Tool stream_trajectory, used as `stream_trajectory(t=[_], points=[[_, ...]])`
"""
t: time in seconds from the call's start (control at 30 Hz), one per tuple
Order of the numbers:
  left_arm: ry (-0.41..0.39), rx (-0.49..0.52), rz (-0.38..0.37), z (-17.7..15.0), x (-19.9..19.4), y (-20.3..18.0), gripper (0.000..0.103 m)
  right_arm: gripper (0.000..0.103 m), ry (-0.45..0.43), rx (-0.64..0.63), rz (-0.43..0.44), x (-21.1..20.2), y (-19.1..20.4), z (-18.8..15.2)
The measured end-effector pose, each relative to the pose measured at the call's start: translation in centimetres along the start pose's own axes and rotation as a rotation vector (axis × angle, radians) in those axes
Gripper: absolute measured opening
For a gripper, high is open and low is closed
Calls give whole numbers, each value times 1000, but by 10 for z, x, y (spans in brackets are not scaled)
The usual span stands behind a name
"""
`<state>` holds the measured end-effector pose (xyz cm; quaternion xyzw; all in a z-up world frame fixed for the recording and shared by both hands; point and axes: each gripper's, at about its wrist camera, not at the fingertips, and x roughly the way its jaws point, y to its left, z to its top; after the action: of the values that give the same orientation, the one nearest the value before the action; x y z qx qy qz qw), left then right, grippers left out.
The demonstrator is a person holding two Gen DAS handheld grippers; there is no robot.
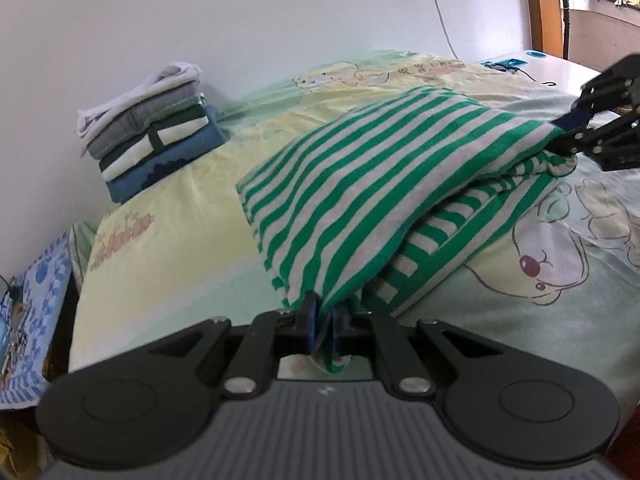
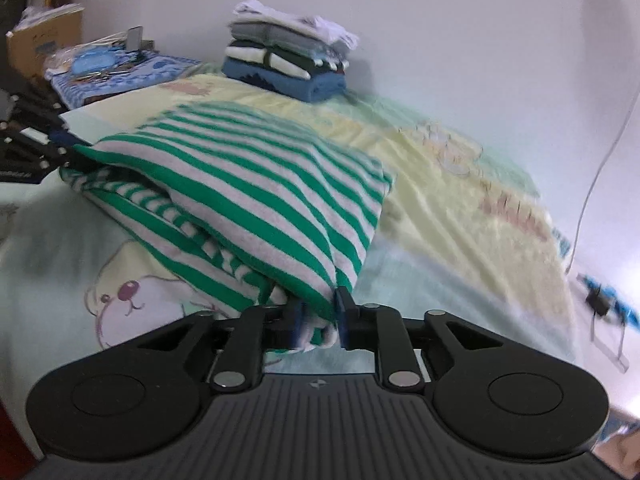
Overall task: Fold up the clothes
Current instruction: 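Open both grippers and release the folded striped shirt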
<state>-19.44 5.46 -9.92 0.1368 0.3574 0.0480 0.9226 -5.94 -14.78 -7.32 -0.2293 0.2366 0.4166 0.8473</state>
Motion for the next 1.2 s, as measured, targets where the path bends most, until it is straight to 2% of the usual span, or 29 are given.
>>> stream_trajectory(t=[0.03, 0.07, 0.17, 0.23, 0.33, 0.37, 0.43, 0.53, 0.6, 0.63, 0.73, 0.83, 0.93, 1.0, 1.03, 1.07, 1.2], points=[[1, 15, -1, 2, -3, 1, 10, 37, -13, 16, 11, -8, -4, 3], [-1, 23, -7, 4, -8, 3, 17, 37, -25, 32, 23, -17, -8, 6], [-28, 13, -52, 10, -32, 11, 23, 35, -74, 94, 41, -38, -18, 12], [-56, -1, -77, 17, -48, 15, 33, 35, -81, 148, 38, -40, -23, 14], [-111, -29, -97, 35, -55, 17, 34, 33, -8, 187, 41, -22, -21, 12], [-117, -38, -108, 42, -49, 15, 35, 32, 26, 188, 37, -15, -19, 10], [-127, -53, -128, 54, -36, 12, 42, 32, 57, 189, 10, -8, -13, 4], [-117, -76, -141, 61, -9, 10, 45, 37, 75, 291, 3, -6, -17, -3], [-85, -113, -174, 59, 8, 11, 42, 29, 91, 375, 32, 1, -21, -6], [-67, -121, -192, 57, 13, 11, 38, 9, 98, 403, 51, 5, -22, -6], [-16, -99, -224, 46, 24, 6, 38, 6, 60, 478, 110, 4, -17, 0], [15, -66, -234, 35, 32, 3, 38, 7, 75, 427, 103, 11, -1, 6], [13, -40, -234, 30, 35, 0, 39, 7, 105, 376, 79, 18, 3, 0], [8, -12, -227, 30, 34, -3, 39, 11, 115, 336, 92, 8, -2, 5], [7, -2, -226, 30, 34, -4, 39, 17, 120, 315, 99, 2, -4, 7], [6, 3, -228, 29, 34, -3, 39, 25, 116, 286, 96, -7, -8, 11], [2, 23, -238, 28, 34, 0, 43, 31, -4, 168, 60, -29, -15, 32]])
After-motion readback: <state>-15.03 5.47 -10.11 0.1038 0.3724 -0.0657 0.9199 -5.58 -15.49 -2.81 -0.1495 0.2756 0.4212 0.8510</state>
